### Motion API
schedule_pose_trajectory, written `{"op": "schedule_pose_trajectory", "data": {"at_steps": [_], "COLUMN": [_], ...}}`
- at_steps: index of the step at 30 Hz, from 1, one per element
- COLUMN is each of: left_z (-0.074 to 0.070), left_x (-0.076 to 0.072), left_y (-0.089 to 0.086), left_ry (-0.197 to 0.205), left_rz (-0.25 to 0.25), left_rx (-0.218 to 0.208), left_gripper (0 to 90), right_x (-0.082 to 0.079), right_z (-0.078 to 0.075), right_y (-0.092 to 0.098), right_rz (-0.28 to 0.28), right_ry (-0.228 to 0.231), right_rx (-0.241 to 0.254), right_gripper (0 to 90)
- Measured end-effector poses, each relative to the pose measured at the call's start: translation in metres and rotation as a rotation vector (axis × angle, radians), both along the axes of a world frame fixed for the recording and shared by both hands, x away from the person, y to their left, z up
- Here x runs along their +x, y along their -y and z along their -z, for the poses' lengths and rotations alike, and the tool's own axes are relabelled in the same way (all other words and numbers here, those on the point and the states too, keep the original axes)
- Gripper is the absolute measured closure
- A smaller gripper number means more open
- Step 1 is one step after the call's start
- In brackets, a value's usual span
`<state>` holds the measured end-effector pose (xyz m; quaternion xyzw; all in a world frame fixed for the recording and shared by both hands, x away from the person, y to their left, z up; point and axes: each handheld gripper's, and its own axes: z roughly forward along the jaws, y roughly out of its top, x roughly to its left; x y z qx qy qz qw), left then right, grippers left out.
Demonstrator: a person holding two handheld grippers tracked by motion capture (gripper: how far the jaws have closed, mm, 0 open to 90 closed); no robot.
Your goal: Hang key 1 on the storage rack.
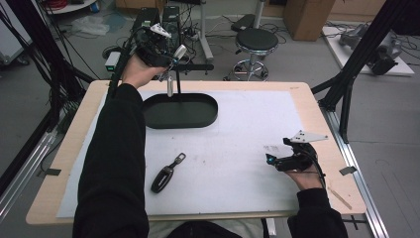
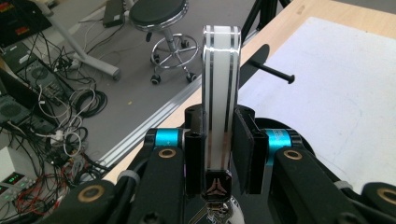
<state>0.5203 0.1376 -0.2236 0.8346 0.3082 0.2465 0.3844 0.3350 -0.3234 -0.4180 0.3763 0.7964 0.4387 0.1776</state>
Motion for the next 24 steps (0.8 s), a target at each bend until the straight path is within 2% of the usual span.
{"op": "schedule_pose_trajectory", "data": {"at_steps": [3, 5, 10, 15, 24], "left_z": [0.001, 0.002, 0.007, 0.009, 0.011], "left_x": [0.006, 0.009, 0.017, 0.019, 0.025], "left_y": [-0.003, -0.005, -0.008, -0.007, -0.005], "left_ry": [0.005, 0.010, 0.009, 0.019, 0.039], "left_rz": [-0.020, -0.025, -0.040, -0.037, -0.068], "left_rx": [0.001, -0.013, -0.007, -0.005, -0.011], "left_gripper": [75.4, 75.4, 75.4, 75.4, 75.4], "right_x": [-0.001, 0.000, 0.000, 0.000, -0.001], "right_z": [0.001, 0.002, 0.004, 0.004, 0.004], "right_y": [0.001, 0.001, -0.001, 0.001, 0.000], "right_rz": [0.005, 0.004, 0.004, 0.010, 0.010], "right_ry": [-0.005, -0.004, -0.012, -0.017, -0.011], "right_rx": [-0.001, -0.008, -0.023, -0.021, -0.027], "right_gripper": [1.6, 1.6, 1.6, 1.6, 1.6]}}
